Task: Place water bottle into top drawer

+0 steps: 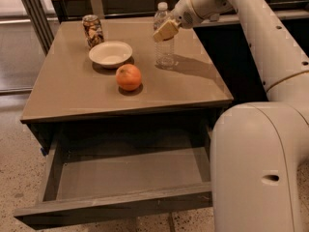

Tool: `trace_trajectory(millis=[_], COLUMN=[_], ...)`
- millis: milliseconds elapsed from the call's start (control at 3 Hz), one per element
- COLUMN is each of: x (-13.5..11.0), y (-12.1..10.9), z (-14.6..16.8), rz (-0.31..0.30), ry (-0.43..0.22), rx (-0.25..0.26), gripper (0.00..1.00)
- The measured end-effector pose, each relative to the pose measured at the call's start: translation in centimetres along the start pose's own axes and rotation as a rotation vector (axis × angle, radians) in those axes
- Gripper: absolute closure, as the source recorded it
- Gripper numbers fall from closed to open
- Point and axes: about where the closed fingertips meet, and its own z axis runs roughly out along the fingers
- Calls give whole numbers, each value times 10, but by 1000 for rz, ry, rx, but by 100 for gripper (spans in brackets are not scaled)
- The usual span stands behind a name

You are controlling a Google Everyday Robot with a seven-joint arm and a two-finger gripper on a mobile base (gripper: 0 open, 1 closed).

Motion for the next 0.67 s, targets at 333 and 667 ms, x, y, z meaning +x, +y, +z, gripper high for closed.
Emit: trace_trajectory(millis=[333,667], x=[0,0], y=[0,0], z=[0,0], rz=[0,0], ry=[0,0], rx=[0,0], gripper=[96,100])
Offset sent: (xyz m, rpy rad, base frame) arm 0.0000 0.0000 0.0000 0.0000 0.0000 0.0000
